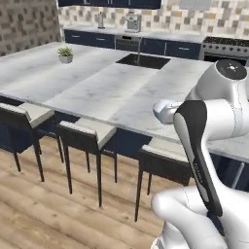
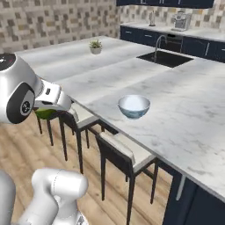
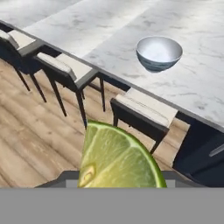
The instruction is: There is a bowl on the dining counter. Grab a lemon wedge from the fridge and place it in the bowl. Then get the liquor bottle and glass cup from the cabinet and place them next to the bowl.
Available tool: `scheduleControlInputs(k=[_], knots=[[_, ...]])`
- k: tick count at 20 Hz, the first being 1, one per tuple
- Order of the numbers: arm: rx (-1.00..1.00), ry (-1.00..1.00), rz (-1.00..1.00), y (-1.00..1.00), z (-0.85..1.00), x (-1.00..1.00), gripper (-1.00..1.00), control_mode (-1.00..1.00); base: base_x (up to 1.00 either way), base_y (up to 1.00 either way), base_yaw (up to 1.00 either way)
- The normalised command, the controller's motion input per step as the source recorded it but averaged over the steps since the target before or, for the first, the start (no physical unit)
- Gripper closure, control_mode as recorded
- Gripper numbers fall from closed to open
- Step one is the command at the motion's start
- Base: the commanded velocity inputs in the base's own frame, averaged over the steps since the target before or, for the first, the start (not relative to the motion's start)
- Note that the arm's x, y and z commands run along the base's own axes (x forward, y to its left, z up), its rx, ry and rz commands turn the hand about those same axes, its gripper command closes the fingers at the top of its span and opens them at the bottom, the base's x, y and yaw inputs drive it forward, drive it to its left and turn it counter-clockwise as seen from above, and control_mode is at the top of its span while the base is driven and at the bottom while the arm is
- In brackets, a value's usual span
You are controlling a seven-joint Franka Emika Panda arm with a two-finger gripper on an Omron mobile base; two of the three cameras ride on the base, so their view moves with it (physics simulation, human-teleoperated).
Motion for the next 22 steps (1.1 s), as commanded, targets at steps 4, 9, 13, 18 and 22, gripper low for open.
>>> scheduleControlInputs(k=[4,9,13,18,22], knots=[[0.00,0.00,0.00,0.00,0.00,0.00,1.00,1.00,0.88,0.44,-0.60],[0.00,0.00,0.00,0.00,0.00,0.00,1.00,1.00,0.75,0.08,-0.62],[0.00,0.00,0.00,0.00,0.00,0.00,1.00,1.00,0.71,0.04,-0.59],[0.00,0.00,0.00,0.00,0.00,0.00,1.00,1.00,0.73,0.61,-0.46],[0.00,0.03,-0.15,0.39,-0.13,0.26,1.00,-1.00,0.33,0.42,-0.20]])
